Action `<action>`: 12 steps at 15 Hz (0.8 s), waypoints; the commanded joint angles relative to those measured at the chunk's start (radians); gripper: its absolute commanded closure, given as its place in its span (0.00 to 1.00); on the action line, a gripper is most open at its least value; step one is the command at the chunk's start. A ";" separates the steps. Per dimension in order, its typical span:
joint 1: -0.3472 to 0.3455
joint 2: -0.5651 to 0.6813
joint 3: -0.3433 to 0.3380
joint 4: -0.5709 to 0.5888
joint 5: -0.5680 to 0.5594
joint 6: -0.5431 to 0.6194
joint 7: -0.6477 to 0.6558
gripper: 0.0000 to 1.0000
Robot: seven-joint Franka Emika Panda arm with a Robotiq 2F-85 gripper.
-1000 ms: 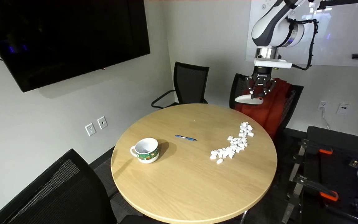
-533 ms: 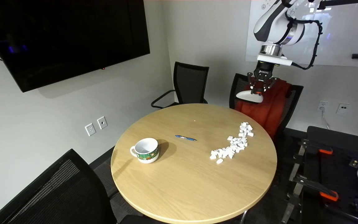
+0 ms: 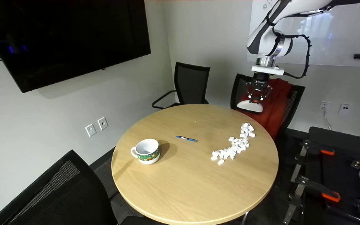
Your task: Sweep the white objects to the left
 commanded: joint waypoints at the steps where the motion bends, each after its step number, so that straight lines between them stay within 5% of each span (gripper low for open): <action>1: -0.023 0.067 0.020 0.083 0.004 -0.072 0.036 0.88; 12: -0.018 0.093 0.045 0.086 0.004 -0.129 0.037 0.88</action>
